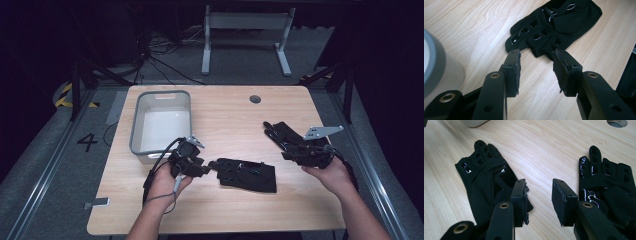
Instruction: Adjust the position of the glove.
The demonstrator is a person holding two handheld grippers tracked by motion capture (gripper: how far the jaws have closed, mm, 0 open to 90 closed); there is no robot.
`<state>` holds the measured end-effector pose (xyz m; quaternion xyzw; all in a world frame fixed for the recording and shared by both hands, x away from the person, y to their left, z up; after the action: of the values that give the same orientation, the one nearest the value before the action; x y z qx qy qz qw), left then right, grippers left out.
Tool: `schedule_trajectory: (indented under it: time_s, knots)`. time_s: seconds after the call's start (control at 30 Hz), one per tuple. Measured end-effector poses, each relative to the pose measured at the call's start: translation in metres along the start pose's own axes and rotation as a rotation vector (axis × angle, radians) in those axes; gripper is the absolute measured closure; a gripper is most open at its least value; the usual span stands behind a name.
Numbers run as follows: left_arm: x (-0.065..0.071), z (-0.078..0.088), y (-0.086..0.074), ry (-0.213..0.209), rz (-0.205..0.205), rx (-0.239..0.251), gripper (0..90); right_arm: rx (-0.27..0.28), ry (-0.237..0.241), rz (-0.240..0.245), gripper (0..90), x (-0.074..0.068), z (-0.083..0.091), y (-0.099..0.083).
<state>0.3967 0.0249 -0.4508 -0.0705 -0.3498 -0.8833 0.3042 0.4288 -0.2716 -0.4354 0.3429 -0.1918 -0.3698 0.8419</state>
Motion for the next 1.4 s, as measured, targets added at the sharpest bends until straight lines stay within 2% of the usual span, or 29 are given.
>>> schedule_trajectory:
  time_s: [0.07,0.17,0.23,0.3,0.4,0.47,0.57,0.6,0.73,0.8,0.83,1.03,1.2,1.4]
  knots:
    - [0.002,-0.001,0.000,-0.009,-0.002,-0.004,58.6,0.000,-0.002,0.005,64.2,0.000,0.000,0.000]
    - [0.006,-0.005,0.002,0.014,-0.029,-0.023,59.9,0.011,-0.005,0.033,64.8,-0.005,0.001,0.000]
    - [0.006,-0.007,0.000,0.009,-0.037,-0.028,60.3,0.013,0.004,0.035,65.9,-0.008,0.004,0.001]
    - [0.002,-0.008,-0.002,0.019,-0.021,-0.029,58.8,0.009,0.006,0.039,67.1,-0.010,0.006,0.001]
    - [0.000,-0.009,-0.001,-0.003,0.005,-0.008,58.8,0.000,0.006,0.044,67.9,-0.011,0.004,-0.002]
    - [-0.003,-0.014,0.000,0.013,0.010,0.004,58.7,-0.004,0.014,0.046,68.4,-0.011,0.001,-0.006]
    - [-0.010,-0.023,-0.001,0.058,0.026,-0.007,60.3,-0.024,0.010,0.042,68.5,-0.012,-0.004,-0.010]
    - [-0.011,-0.026,-0.001,0.056,0.037,-0.017,61.0,-0.028,0.012,0.044,68.5,-0.014,-0.007,-0.012]
    - [-0.001,-0.040,0.002,-0.015,0.043,-0.024,65.4,-0.062,0.022,0.057,68.4,-0.021,-0.019,-0.017]
    - [0.003,-0.046,0.003,-0.055,0.068,-0.039,67.0,-0.082,0.026,0.069,67.9,-0.025,-0.025,-0.020]
    - [0.006,-0.050,0.002,-0.067,0.059,-0.056,67.0,-0.090,0.025,0.077,67.7,-0.026,-0.028,-0.022]
    - [0.014,-0.063,-0.003,-0.070,0.044,-0.114,63.4,-0.127,0.019,0.083,66.7,-0.030,-0.045,-0.030]
    - [0.019,-0.069,-0.005,-0.074,0.041,-0.149,55.4,-0.150,0.007,0.067,64.0,-0.030,-0.056,-0.034]
    - [0.018,-0.079,-0.011,-0.047,0.035,-0.202,53.6,-0.199,0.002,0.052,60.7,-0.028,-0.068,-0.042]
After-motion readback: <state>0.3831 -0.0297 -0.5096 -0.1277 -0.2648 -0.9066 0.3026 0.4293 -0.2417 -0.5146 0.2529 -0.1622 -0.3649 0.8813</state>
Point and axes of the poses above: each handheld gripper's, and its own axes: z roughly backward along the jaws, y roughly out of its top, x roughly to its right, the point moved 9 cm from there along -z, roughly forward along the jaws, and after that the axes turned 9 degrees about -y, right-handed, at the moved point
